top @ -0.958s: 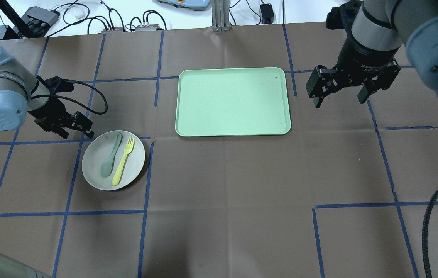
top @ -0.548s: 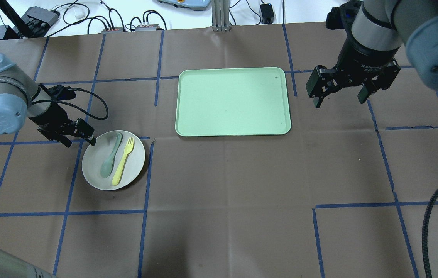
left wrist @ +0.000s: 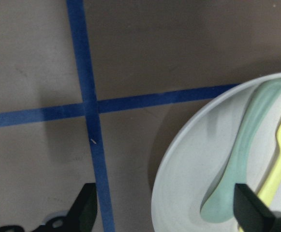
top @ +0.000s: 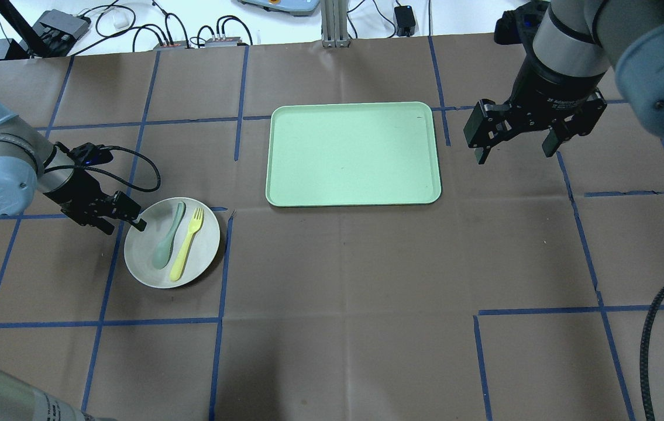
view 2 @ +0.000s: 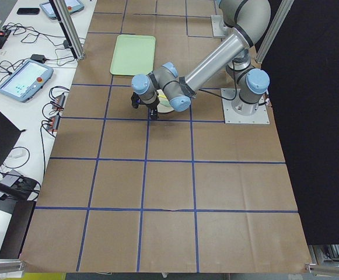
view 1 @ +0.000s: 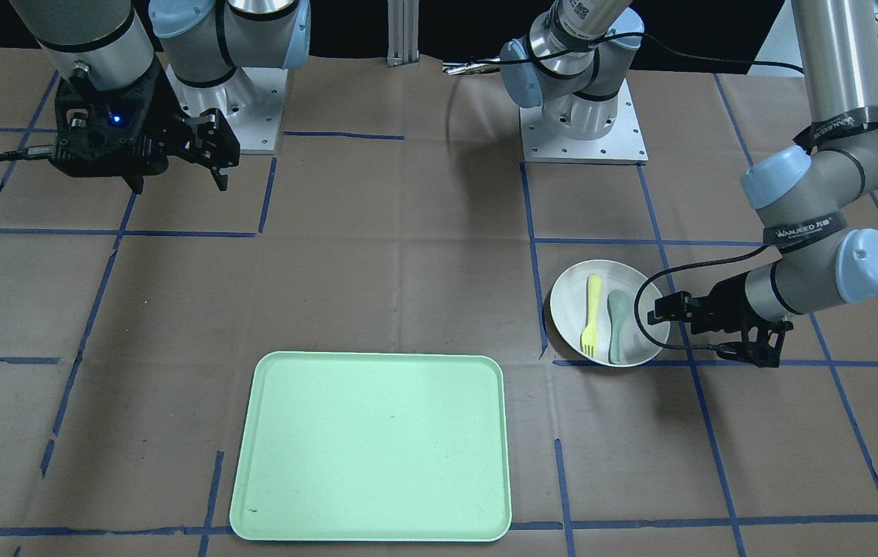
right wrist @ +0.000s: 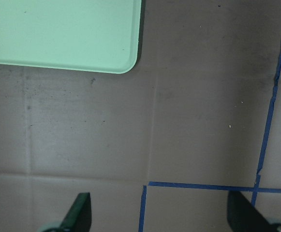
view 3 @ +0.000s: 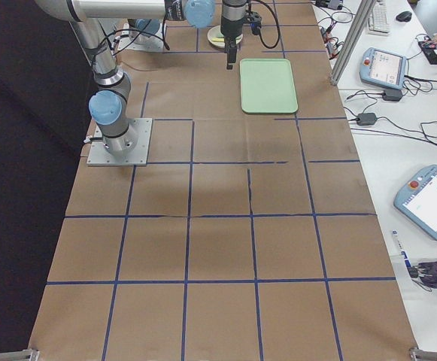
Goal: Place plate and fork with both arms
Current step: 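Grasp the white plate's rim with the left gripper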
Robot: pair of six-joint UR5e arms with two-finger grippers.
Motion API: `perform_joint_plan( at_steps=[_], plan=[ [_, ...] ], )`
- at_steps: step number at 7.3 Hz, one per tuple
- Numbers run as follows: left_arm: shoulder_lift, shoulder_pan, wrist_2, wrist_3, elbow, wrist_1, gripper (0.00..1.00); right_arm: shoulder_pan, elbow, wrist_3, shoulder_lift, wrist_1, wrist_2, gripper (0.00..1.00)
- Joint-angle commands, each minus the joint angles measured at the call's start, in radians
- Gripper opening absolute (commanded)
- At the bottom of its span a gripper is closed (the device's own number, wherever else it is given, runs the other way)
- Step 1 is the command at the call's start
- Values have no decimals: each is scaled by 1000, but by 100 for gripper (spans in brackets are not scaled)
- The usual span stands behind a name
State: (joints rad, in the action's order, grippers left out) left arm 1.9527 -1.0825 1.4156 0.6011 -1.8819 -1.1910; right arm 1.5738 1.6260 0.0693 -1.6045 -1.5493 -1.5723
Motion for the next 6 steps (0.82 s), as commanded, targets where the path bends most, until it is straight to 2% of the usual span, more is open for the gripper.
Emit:
perform_joint_plan(
  at_steps=[1,3,6],
  plan=[
    [3,1,-7,3,0,5,54,0,0,0,0,0,0,100],
    [5,1,-10,2,-2,5,38,0,0,0,0,0,0,100],
    [8,1,-12,-1,-2,4,38,0,-2,0,0,-2,0,100]
  ],
)
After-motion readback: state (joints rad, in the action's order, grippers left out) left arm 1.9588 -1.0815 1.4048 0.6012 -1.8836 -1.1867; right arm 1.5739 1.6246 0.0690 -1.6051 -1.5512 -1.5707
